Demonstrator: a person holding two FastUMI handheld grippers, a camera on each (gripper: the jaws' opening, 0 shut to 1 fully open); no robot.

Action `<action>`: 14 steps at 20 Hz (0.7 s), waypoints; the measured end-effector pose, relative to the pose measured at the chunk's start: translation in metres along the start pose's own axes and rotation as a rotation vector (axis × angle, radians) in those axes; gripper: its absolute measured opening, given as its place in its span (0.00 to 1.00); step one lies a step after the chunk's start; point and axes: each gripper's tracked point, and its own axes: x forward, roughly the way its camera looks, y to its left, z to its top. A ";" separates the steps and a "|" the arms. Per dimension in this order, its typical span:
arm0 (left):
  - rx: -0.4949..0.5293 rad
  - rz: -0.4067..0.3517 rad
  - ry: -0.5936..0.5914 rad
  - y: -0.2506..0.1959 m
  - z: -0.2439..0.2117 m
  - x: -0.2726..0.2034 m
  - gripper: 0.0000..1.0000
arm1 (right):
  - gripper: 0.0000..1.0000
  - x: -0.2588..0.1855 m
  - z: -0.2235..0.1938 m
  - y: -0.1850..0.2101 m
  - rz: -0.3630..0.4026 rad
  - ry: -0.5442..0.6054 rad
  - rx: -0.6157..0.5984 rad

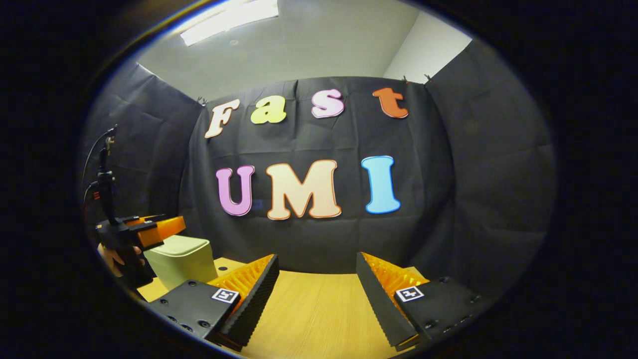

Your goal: Press the lid of the desktop garbage bin to open it, pick up the crumpled paper on the desktop and throw it into the bin, then pick up the pop can on the desktop and drop it into the bin, and finally close the garbage bin lid.

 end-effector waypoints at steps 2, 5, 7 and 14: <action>-0.027 -0.052 0.003 -0.025 -0.001 -0.002 0.93 | 1.00 -0.004 0.007 -0.006 -0.011 -0.018 0.008; -0.038 -0.099 0.009 -0.045 0.001 -0.001 0.92 | 0.98 -0.009 0.015 -0.014 -0.024 -0.038 0.005; -0.028 -0.106 0.010 -0.048 0.003 -0.002 0.93 | 0.98 -0.013 0.020 -0.016 -0.030 -0.052 0.010; -0.006 -0.146 0.026 -0.060 0.000 -0.001 0.93 | 0.98 -0.012 0.026 -0.018 -0.038 -0.066 0.004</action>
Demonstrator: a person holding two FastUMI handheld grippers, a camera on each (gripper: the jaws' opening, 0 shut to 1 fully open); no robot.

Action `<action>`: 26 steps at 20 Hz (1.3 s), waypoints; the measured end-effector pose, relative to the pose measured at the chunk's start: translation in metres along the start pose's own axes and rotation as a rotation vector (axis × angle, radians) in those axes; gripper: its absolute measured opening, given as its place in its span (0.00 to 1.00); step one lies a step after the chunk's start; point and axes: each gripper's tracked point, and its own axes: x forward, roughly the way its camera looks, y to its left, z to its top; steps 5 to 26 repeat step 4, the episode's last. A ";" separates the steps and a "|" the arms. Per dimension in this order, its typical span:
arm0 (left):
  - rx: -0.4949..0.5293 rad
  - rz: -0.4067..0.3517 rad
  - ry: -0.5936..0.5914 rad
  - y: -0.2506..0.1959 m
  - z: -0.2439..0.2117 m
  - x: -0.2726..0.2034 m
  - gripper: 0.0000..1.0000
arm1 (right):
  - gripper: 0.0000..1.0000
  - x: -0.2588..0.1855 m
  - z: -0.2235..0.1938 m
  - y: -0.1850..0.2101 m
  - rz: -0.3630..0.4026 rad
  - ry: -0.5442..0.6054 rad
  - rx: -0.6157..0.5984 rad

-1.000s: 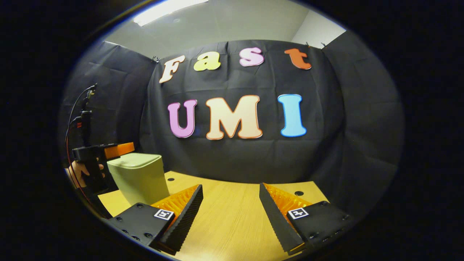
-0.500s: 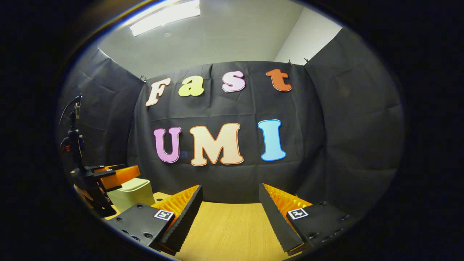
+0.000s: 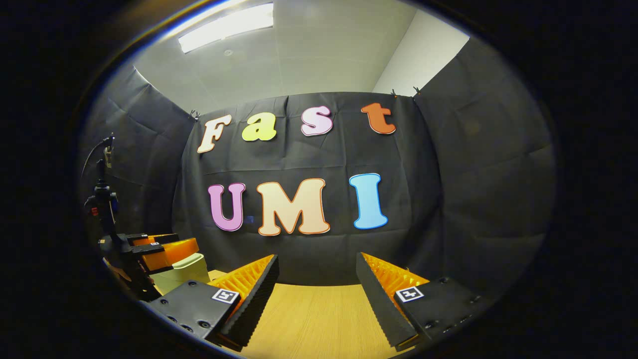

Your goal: Press the lid of the desktop garbage bin to open it, pick up the crumpled paper on the desktop and throw it into the bin, then pick up the pop can on the desktop and drop it into the bin, and finally close the garbage bin lid.

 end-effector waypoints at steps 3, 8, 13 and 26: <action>0.015 -0.052 0.005 -0.010 0.005 0.003 0.93 | 0.98 0.001 0.006 -0.002 -0.017 -0.011 -0.026; 0.018 -0.064 0.012 -0.012 0.005 0.005 0.94 | 1.00 0.000 0.011 -0.001 -0.019 -0.023 -0.024; 0.018 -0.064 0.012 -0.012 0.005 0.005 0.94 | 1.00 0.000 0.011 -0.001 -0.019 -0.023 -0.024; 0.018 -0.064 0.012 -0.012 0.005 0.005 0.94 | 1.00 0.000 0.011 -0.001 -0.019 -0.023 -0.024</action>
